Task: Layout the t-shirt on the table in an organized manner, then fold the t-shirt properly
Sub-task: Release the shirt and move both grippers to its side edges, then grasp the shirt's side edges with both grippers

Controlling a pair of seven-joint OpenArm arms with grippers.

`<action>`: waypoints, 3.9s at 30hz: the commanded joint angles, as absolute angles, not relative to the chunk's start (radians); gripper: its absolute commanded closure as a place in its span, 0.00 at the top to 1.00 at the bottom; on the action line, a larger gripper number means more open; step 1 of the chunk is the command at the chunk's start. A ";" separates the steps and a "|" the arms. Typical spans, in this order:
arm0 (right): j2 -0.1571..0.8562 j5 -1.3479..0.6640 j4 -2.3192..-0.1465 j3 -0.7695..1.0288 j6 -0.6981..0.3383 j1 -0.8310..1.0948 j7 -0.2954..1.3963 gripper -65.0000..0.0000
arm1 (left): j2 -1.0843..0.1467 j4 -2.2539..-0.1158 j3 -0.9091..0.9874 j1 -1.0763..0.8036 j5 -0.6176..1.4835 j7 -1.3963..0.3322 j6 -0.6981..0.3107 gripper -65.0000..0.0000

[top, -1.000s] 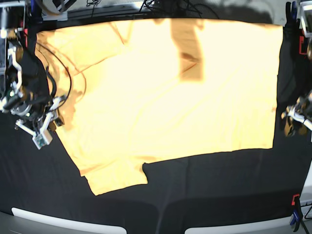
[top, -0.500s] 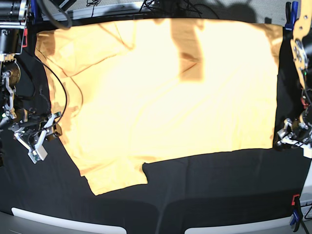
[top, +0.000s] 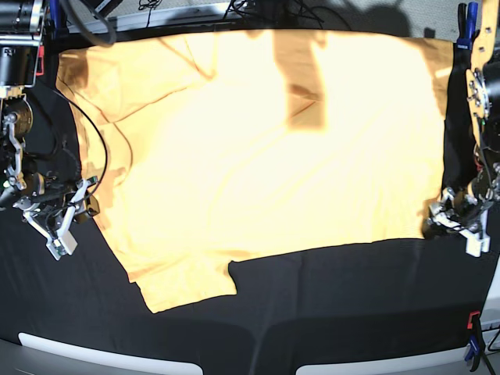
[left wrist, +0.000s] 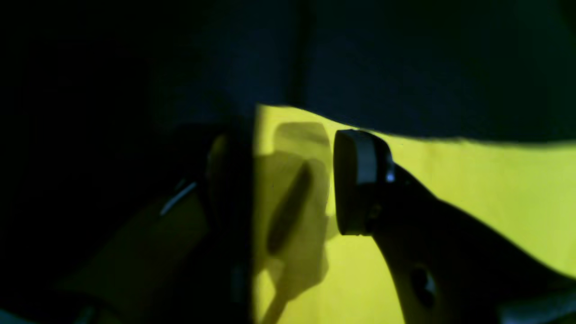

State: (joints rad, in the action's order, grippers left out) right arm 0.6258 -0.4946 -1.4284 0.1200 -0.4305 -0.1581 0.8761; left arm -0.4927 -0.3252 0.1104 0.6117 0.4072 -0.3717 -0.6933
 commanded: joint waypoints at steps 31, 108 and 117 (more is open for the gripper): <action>0.639 -0.509 -0.956 -0.110 -0.436 -0.596 0.830 0.49 | -0.466 -0.333 0.091 0.632 0.454 -0.425 -0.698 0.00; 0.492 -0.377 -0.312 -0.279 -0.698 -0.857 0.628 0.00 | -0.463 -0.363 0.091 0.628 0.551 -0.418 -0.698 0.00; 0.614 -0.449 -0.742 -0.245 -0.698 -0.586 0.636 0.00 | -0.457 -0.710 0.190 0.478 0.551 -0.418 -0.599 0.00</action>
State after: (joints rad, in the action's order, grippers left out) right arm 0.5983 -0.4267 -0.7311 -0.2516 -0.6914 -0.5514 0.6487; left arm -0.4355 -0.6937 0.1848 0.4477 0.5312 -0.4454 -0.5835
